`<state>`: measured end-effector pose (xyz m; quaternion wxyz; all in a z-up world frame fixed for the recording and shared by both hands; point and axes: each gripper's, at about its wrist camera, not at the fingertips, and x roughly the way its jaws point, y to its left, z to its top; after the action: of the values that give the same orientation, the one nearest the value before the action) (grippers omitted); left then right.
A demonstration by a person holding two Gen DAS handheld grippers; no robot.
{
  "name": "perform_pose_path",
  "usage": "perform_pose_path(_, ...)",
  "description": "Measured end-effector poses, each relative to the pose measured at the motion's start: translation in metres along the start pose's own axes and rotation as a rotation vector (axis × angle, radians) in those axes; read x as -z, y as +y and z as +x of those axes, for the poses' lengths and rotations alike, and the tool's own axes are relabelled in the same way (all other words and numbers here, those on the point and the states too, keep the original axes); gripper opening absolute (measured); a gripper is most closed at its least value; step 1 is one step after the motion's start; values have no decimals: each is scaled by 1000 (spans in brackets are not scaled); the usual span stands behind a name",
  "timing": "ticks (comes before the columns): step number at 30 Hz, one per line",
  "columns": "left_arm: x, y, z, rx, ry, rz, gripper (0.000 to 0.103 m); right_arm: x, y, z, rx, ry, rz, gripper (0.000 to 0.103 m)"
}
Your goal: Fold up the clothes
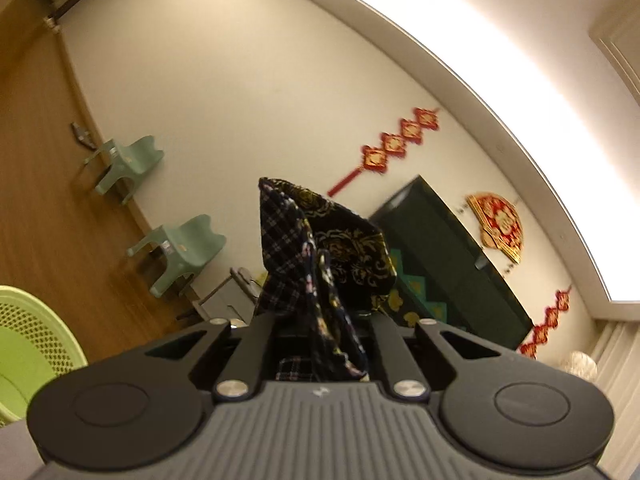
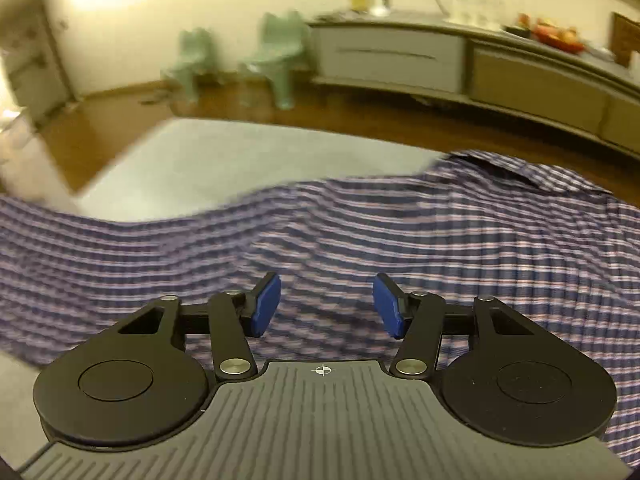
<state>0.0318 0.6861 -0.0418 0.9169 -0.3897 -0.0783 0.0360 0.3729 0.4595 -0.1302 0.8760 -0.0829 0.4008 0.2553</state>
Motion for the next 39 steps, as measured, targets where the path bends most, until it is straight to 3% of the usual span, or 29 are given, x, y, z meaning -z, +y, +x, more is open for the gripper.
perform_pose_path(3,6,-25,-1,29,11,50,7,-8,6,16,52,4,-81,49)
perform_pose_path(7,17,-45,-2,67,27,90,7,-31,4,23,74,9,-59,48)
perform_pose_path(18,37,-49,13,36,75,137,7,-14,-86,-33,162,-126,-6,56)
perform_pose_path(20,39,-59,13,47,74,155,7,2,-136,-53,278,-127,56,56)
perform_pose_path(22,42,-72,13,65,68,166,7,21,-195,-61,382,-70,158,56)
perform_pose_path(24,45,-86,13,89,61,182,7,44,-241,-62,420,9,242,60)
perform_pose_path(26,52,-106,12,129,62,224,7,59,-262,-77,420,30,291,62)
perform_pose_path(27,58,-119,12,156,68,259,7,62,-259,-89,387,19,309,58)
perform_pose_path(30,87,-166,15,267,121,363,7,68,-233,-127,206,-57,328,62)
perform_pose_path(32,133,-207,21,374,212,440,8,73,-206,-150,-20,-85,370,71)
perform_pose_path(34,193,-240,24,425,342,576,8,89,-188,-171,-313,-94,440,81)
perform_pose_path(36,248,-256,27,381,454,758,7,113,-176,-191,-551,-107,515,87)
perform_pose_path(39,315,-256,33,302,570,968,7,151,-178,-221,-711,-145,641,92)
